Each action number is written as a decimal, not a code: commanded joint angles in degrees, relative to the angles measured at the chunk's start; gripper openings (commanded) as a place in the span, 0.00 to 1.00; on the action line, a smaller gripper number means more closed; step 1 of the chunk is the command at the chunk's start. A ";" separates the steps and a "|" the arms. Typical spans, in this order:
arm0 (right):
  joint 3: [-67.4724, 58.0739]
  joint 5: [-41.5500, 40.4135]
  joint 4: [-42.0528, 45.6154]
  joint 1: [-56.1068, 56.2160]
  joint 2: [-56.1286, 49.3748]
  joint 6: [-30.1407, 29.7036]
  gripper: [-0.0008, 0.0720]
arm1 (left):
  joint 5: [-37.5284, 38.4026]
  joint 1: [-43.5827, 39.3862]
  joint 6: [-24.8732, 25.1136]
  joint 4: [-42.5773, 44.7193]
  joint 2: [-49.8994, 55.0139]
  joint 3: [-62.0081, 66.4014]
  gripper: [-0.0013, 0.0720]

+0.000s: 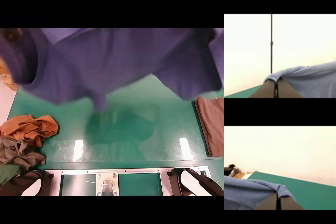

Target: Fold the shirts.

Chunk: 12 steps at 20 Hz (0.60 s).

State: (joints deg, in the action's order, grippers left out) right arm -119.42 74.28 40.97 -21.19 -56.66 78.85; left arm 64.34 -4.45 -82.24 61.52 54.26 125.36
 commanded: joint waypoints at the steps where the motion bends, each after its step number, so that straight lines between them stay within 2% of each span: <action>1: -0.11 1.01 1.57 -0.04 0.90 -0.55 0.03 | 2.67 0.02 0.17 0.33 -0.44 -1.18 0.05; 5: 16.24 -0.13 1.49 3.26 0.02 -3.76 0.03 | 2.62 0.02 -0.24 5.09 0.59 -15.28 0.05; 7: 26.88 -4.61 1.53 5.84 -1.99 -6.36 0.03 | 2.08 0.02 -0.17 6.32 3.74 -23.04 0.05; 10: 39.63 -13.46 1.51 8.90 -9.05 -10.29 0.03 | -0.92 0.02 1.60 6.40 12.68 -33.14 0.05; 12: 43.30 -19.71 1.46 10.75 -17.64 -11.69 0.03 | -5.88 0.02 4.02 4.24 22.29 -37.16 0.05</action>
State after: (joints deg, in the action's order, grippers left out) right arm -84.42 63.75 42.65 -13.13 -65.98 70.57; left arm 63.22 -4.49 -80.86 66.92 67.22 95.26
